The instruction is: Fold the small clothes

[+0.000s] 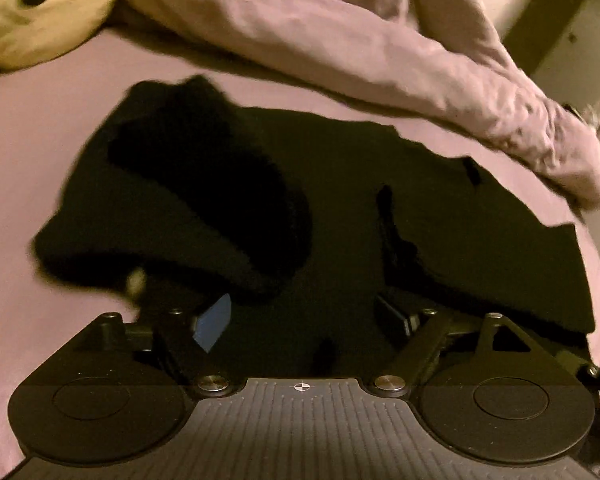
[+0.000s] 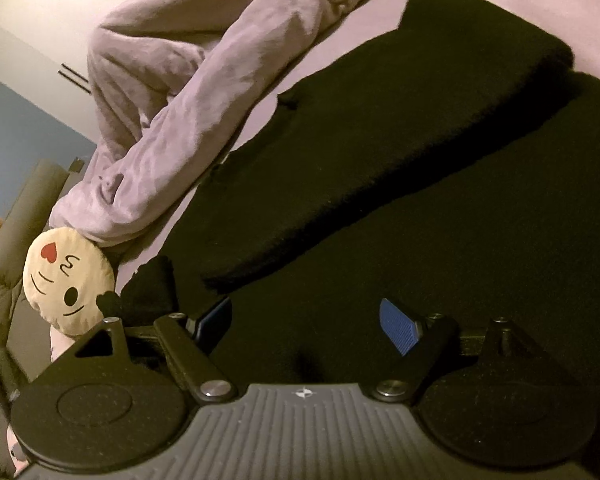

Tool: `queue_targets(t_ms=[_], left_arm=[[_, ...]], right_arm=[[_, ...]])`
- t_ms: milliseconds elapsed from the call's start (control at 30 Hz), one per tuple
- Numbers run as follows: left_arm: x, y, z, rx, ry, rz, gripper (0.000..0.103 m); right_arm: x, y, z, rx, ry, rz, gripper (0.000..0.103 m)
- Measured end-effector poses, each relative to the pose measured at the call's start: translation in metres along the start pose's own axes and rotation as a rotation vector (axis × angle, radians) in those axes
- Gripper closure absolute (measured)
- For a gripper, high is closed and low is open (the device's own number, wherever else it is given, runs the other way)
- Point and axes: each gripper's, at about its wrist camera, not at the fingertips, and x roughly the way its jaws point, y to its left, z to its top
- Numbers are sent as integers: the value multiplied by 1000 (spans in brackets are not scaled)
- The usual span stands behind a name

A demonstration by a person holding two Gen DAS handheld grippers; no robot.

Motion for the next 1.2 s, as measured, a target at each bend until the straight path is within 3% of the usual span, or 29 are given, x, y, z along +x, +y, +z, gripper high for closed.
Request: queue_targets(t_ms=[167,300,433,467,533,567,633,833,967,1033,1133,1200], left_arm=[[-15,31,14,-108,-28,48,19],[-4,32,48,-207,-56,-35,15],[23,20,71,-219,-36,-11,14],[35,19,76,-243,-9,17,18],[47,22,80,-262,4,1,57],[53,22,82,-252,9,6,64],[58,21,82,-221,16,46,90],[47,-40,76,5,-55,-41,90],[53,-85,56,154,-39,-87,90],[61,-95,44,186,5,-106,87],[66,-91,26,153,78,-89,48],[57,-81,21,115,83,-60,32]], right_arm=[[15,22,2,-42,12,44,21],[29,35,-6,-33,31,59,21],[35,40,-16,-30,50,58,21],[36,40,-18,-32,55,51,21],[36,36,-20,-31,56,39,21],[35,33,-19,-26,55,34,21],[31,25,-18,-11,47,28,21],[22,3,-9,29,30,17,21],[19,-3,-3,41,19,19,21],[17,-5,-2,41,17,20,21],[18,-5,1,37,21,25,21],[19,-3,3,31,22,32,21]])
